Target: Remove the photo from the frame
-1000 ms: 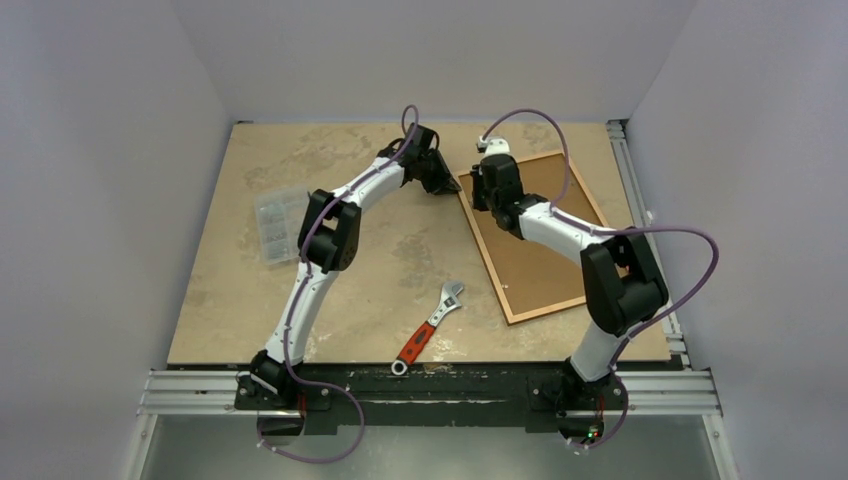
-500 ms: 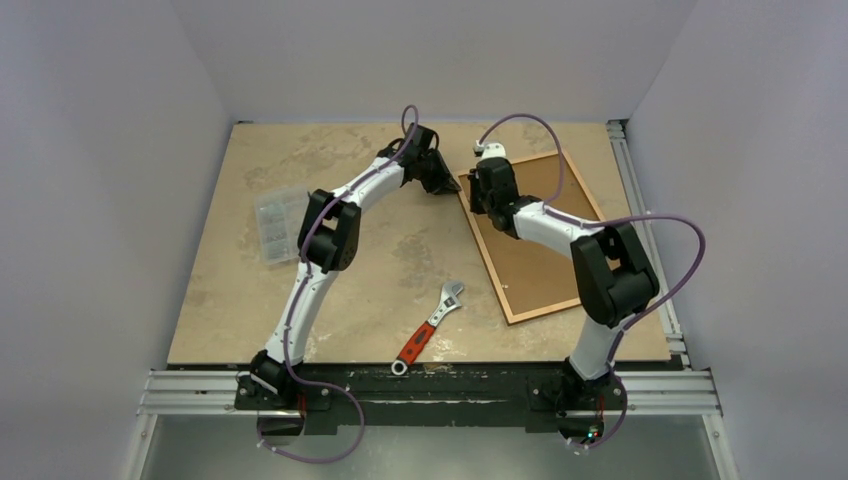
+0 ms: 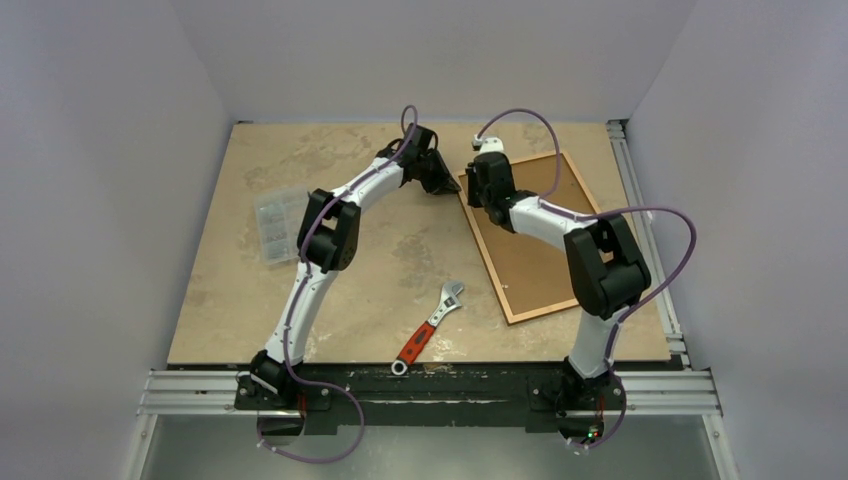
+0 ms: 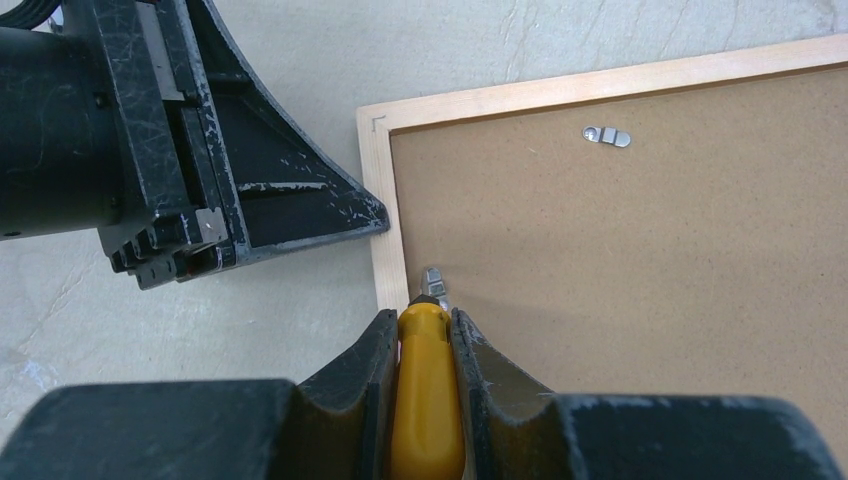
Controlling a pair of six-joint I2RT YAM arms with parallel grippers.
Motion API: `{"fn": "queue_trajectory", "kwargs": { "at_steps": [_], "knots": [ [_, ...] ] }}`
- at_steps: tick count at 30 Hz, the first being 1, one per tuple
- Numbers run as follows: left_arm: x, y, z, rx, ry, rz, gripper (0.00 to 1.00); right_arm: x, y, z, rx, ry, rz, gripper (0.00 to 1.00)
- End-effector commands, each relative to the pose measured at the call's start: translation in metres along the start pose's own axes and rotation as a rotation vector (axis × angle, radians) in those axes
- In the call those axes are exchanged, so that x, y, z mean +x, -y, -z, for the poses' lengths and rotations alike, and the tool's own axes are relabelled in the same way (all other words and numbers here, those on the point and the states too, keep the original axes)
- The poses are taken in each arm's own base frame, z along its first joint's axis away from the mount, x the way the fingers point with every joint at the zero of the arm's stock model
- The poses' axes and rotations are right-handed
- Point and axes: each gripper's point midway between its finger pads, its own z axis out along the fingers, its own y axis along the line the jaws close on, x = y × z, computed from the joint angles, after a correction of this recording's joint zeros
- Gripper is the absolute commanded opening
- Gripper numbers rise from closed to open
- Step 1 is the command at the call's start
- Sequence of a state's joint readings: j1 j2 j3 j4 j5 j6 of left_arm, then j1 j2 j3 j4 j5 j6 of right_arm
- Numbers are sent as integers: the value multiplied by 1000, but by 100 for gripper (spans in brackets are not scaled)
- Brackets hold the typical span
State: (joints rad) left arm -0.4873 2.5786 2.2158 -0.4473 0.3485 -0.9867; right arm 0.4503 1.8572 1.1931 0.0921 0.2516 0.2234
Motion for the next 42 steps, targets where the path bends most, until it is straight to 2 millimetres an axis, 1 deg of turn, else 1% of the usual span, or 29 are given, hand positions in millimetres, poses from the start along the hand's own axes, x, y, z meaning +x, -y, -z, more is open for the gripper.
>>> {"fn": "queue_trajectory", "kwargs": {
  "at_steps": [1, 4, 6, 9, 11, 13, 15, 17, 20, 22, 24, 25, 26, 28, 30, 33, 35, 37, 38, 39, 42],
  "knots": [
    [1, 2, 1, -3, 9, -7, 11, -10, 11, 0, 36, 5, -1, 0],
    [1, 5, 2, 2, 7, -14, 15, -23, 7, 7, 13, 31, -15, 0],
    [-1, 10, 4, 15, 7, -20, 19, -37, 4, 15, 4, 43, -18, 0],
    [-6, 23, 14, 41, 14, -43, 28, -67, -2, 41, -47, 102, -39, 0],
    [-8, 32, 24, 51, 25, -68, 36, -79, -2, 63, -60, 111, -49, 0],
    [-9, 38, 34, 55, 30, -85, 41, -81, 3, 81, -48, 103, -64, 0],
    [-7, 41, 43, 54, 33, -89, 44, -73, 12, 97, -25, 83, -75, 0],
    [-1, 43, 53, 54, 33, -94, 47, -59, 24, 112, 16, 51, -77, 0],
    [18, 42, 65, 36, 26, -110, 51, -37, 43, 134, 76, 22, -86, 0],
    [37, 41, 72, 20, 9, -111, 53, -21, 53, 148, 98, 0, -101, 0],
    [59, 40, 79, 0, -15, -112, 54, -8, 62, 163, 115, -6, -118, 0],
    [71, 36, 81, -26, -27, -114, 54, 3, 66, 169, 126, -16, -123, 0],
    [82, 40, 86, -34, -36, -120, 54, 4, 69, 177, 126, -1, -137, 0],
    [109, 40, 92, -54, -58, -134, 55, 17, 76, 190, 131, 3, -154, 0],
    [133, 43, 95, -59, -77, -142, 55, 23, 80, 202, 128, 21, -172, 0],
    [162, 42, 97, -64, -108, -133, 56, 29, 86, 220, 122, 57, -196, 0],
    [178, 39, 98, -80, -126, -133, 57, 34, 91, 229, 131, 71, -209, 0],
    [189, 35, 99, -108, -119, -150, 57, 38, 96, 238, 141, 87, -219, 0],
    [194, 33, 100, -122, -112, -162, 59, 39, 98, 242, 143, 98, -225, 0],
    [201, 33, 101, -133, -105, -176, 62, 38, 99, 245, 139, 113, -238, 0],
    [212, 29, 101, -161, -88, -175, 64, 31, 95, 256, 95, 156, -247, 0]
  ]
}}
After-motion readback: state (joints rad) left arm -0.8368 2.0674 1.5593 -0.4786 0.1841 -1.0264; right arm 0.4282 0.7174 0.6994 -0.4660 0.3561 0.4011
